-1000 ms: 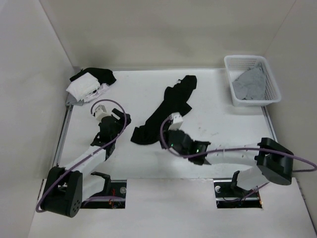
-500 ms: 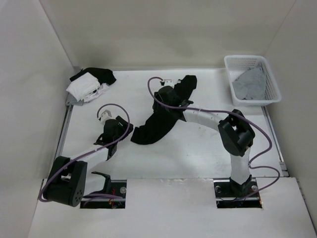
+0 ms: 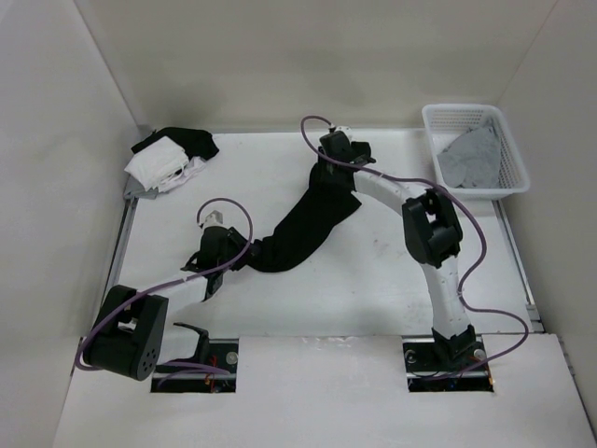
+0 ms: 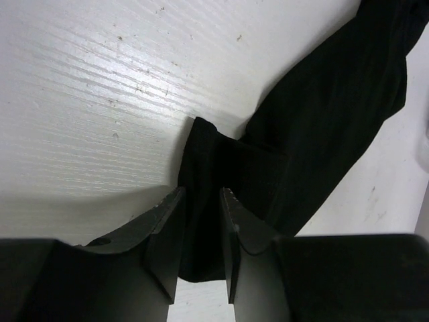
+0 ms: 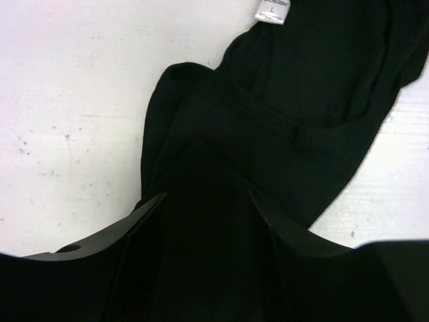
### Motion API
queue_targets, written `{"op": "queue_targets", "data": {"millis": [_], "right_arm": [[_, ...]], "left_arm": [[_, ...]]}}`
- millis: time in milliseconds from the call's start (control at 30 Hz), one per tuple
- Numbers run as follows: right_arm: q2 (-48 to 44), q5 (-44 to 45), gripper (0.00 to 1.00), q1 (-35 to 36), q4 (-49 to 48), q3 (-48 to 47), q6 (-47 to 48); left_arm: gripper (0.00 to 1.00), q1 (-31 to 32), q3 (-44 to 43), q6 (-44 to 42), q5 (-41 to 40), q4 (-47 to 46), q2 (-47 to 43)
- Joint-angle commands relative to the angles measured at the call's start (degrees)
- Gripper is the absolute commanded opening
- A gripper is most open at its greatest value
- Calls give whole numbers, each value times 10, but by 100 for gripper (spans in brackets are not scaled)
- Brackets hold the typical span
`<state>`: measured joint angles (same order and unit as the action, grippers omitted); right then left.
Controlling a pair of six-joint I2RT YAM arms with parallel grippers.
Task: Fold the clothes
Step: Flatten the tank top out
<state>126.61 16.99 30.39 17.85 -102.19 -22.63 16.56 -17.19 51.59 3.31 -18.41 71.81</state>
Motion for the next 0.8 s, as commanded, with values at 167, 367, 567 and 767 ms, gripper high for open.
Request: {"op": "queue_targets", "data": {"millis": [167,367,567,767], "right_arm": [[62,-67,50,-7,25,-100,0],[82,-54,46,-12,21,-122,-10],[91,-33,46,-17,27,-136,-7],[104,-57,40,-17,37,-135,-11]], "left_arm": [[15,-2,8,8,10,-4,-5],[11,-8,5,5,6,11,-28],[11,-12,2,4,6,18,-43],[10,-18,0,6,10,18,-53]]}}
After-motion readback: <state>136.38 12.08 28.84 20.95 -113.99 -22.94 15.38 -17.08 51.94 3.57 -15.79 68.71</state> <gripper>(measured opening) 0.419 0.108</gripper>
